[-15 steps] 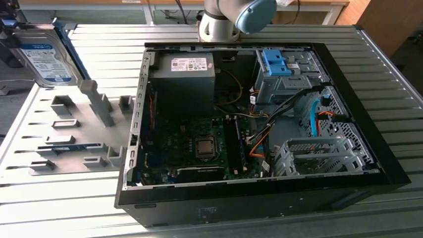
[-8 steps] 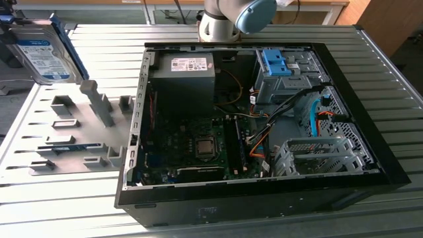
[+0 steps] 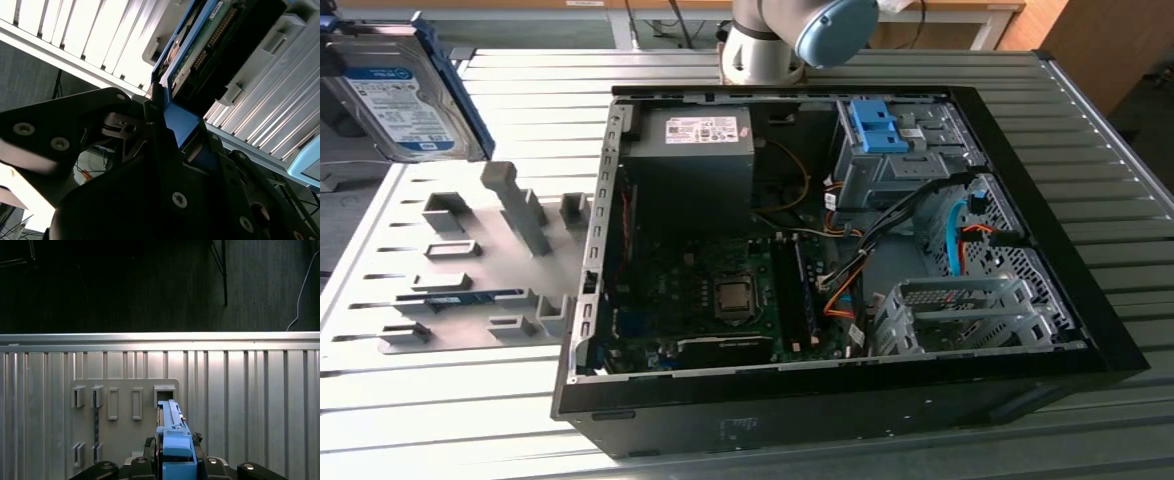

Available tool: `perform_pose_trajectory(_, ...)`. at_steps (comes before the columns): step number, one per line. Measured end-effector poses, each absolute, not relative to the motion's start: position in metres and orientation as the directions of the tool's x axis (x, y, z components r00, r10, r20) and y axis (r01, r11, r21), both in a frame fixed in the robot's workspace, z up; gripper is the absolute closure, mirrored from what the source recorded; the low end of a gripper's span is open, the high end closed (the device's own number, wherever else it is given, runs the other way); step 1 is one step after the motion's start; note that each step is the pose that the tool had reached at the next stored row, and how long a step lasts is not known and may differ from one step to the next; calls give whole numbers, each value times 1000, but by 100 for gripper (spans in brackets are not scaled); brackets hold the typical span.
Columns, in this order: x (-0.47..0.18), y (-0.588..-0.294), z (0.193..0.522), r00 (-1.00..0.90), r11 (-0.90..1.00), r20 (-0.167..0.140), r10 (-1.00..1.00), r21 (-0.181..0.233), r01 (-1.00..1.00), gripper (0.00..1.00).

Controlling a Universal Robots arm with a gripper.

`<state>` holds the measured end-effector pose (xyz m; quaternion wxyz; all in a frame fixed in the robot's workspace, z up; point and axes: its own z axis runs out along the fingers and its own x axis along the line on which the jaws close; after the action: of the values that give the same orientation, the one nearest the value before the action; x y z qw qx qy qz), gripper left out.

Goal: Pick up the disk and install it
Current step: 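Pick up the disk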

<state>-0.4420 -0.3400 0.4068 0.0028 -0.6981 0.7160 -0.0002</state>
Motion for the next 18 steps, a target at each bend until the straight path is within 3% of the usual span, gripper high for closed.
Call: perform_pose_trajectory(18,-442,-340,434,-25,25,-4,-1000,-5,-1000,63)
